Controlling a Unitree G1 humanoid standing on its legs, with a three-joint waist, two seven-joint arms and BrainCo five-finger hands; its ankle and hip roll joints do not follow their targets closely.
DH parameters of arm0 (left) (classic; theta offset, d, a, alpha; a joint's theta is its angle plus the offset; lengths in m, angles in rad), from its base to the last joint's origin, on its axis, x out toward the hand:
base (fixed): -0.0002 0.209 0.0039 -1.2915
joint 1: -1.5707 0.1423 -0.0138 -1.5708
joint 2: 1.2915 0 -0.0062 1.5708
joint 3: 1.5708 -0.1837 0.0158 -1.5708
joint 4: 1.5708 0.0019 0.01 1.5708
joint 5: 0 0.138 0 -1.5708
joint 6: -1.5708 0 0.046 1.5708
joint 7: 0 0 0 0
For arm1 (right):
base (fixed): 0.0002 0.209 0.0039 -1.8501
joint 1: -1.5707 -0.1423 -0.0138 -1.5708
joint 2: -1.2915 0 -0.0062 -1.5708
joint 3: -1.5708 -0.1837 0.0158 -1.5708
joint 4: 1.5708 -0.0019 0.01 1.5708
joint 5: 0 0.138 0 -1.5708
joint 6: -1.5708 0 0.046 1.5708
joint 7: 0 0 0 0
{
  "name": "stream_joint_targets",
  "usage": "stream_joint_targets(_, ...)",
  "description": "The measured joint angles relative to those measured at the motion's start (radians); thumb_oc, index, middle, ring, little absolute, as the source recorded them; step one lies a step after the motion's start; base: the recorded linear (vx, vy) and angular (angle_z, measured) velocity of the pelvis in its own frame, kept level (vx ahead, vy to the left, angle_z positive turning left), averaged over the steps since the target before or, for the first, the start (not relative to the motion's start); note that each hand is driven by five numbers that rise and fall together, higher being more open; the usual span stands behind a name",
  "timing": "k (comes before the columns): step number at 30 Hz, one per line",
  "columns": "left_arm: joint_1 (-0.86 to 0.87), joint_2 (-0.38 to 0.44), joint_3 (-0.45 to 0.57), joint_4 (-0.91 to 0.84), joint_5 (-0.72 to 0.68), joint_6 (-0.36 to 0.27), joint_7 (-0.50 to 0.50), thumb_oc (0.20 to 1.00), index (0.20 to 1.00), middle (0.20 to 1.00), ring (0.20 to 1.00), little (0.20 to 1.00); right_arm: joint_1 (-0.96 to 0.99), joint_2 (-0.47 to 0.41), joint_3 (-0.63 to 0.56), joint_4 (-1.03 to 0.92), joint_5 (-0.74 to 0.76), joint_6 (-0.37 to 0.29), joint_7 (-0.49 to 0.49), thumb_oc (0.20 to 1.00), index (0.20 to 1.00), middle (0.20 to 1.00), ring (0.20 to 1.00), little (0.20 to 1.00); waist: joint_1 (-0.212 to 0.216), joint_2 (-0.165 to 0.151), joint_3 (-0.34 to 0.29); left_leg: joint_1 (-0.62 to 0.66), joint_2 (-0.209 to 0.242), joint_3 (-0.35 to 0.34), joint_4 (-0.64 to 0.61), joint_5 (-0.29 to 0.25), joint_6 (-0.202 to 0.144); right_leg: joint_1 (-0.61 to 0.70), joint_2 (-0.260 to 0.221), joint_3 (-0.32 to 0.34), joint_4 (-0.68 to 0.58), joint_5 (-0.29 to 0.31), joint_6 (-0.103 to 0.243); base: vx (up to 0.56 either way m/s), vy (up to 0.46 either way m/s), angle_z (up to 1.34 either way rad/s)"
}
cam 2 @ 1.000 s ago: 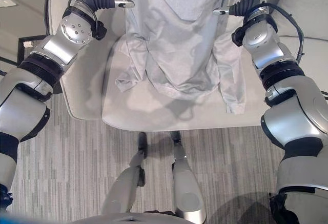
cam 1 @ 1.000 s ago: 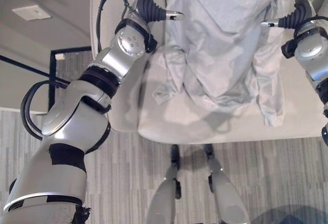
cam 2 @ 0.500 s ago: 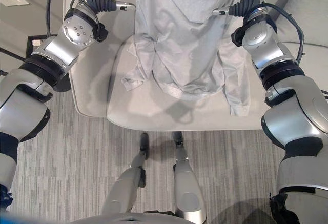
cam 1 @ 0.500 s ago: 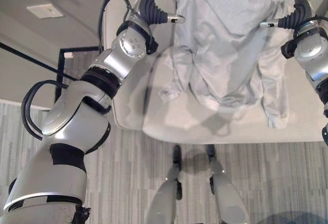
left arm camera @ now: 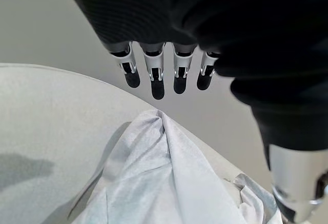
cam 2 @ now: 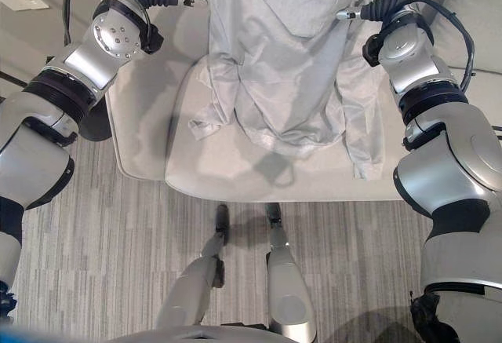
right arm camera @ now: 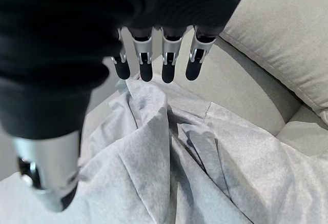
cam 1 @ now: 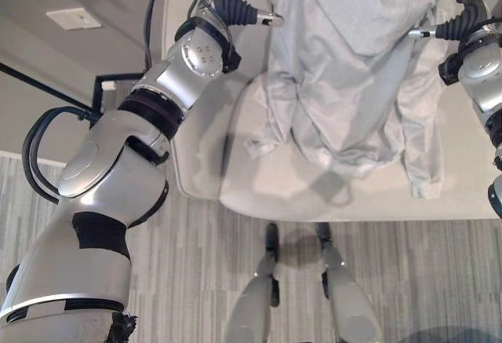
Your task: Hang the clothes on the sofa on the clothes rack.
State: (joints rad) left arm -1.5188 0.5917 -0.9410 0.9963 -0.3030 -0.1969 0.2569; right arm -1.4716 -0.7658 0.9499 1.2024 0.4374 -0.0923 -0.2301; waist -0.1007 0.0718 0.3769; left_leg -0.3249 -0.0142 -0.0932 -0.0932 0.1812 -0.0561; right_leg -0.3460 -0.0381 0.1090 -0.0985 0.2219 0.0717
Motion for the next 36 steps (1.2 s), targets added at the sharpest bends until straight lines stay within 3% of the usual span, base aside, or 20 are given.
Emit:
stream_joint_targets(12, -0.013, -0.012, -0.056, 0.037, 0.0, 0.003, -0.031, 1.0, 1.0, 1.0, 1.0, 1.0, 0.001, 0.021, 0.003, 0.03, 0.035, 0.024, 0.041, 1.0, 1.0, 1.0, 1.0, 1.0, 0.0, 0.013, -0.001, -0.022, -0.006, 0.004, 0.0, 0.003, 0.005, -0.023, -0.003, 0.006, 0.0, 0.001, 0.001, 0.0, 0.0, 0.0)
stream_joint_targets(36, -0.113, -0.047, -0.076, 0.12, -0.007, 0.011, -0.066, 1.0, 1.0, 1.0, 1.0, 1.0, -0.075, 0.05, 0.042, 0.108, 0.042, 0.046, 0.036, 1.0, 1.0, 1.0, 1.0, 1.0, -0.002, 0.031, 0.002, -0.095, -0.009, 0.056, 0.0, 0.005, 0.007, -0.119, -0.003, 0.059, 0.0, 0.019, 0.01, 0.0, -0.003, -0.05)
